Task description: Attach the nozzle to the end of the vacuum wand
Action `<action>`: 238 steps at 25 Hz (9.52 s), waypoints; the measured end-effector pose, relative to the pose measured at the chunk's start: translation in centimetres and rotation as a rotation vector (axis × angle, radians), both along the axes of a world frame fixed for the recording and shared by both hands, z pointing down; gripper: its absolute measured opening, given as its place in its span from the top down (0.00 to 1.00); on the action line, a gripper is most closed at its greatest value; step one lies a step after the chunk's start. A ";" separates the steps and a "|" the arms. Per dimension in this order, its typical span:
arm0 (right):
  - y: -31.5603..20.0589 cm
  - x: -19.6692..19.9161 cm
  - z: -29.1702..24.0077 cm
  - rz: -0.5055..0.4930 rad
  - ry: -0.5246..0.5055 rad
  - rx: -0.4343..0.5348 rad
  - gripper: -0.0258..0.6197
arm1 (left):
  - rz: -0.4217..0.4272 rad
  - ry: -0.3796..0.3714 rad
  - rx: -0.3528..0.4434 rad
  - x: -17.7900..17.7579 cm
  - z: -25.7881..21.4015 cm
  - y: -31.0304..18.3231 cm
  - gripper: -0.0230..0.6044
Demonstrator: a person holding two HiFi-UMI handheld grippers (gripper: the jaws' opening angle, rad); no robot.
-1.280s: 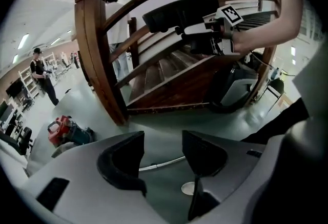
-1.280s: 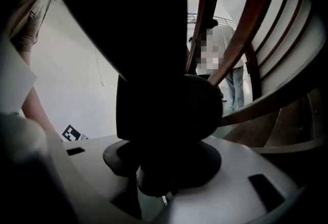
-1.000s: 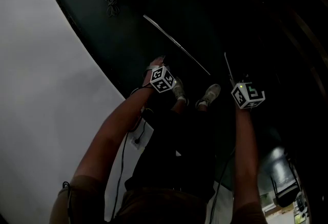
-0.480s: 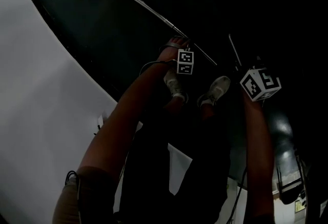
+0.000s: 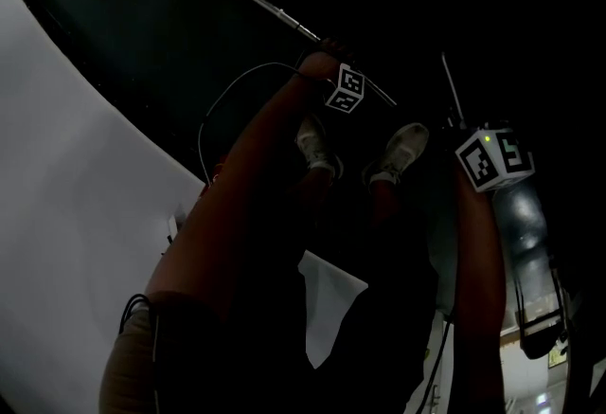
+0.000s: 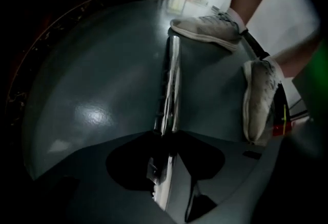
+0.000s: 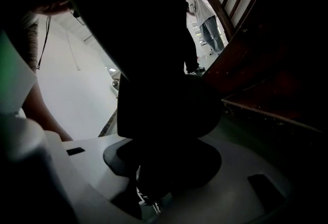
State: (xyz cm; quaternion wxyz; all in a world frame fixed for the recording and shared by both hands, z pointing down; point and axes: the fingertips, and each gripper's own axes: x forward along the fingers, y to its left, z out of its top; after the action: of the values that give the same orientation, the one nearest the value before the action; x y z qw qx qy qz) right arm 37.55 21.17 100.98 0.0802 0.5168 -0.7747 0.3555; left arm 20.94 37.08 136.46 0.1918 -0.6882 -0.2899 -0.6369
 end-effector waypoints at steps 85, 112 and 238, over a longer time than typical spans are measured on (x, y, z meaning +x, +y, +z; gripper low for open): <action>-49.9 -36.3 -68.1 -0.161 0.470 0.617 0.70 | -0.962 0.966 0.012 -18.7 -80.2 -61.9 0.75; -49.5 -37.7 -66.7 -0.129 0.282 0.431 0.70 | -0.934 1.010 -0.056 -23.3 -80.2 -60.4 0.73; -49.3 -34.1 -64.6 -0.081 0.193 0.436 0.72 | -0.940 0.882 -0.006 -20.2 -79.2 -60.6 0.73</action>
State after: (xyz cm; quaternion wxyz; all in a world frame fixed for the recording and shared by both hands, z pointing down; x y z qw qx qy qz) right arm 3.49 -28.16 36.41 0.0545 0.5222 -0.8418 0.1253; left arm 0.78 -23.57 57.28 -0.0084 -0.9394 0.1468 -0.3096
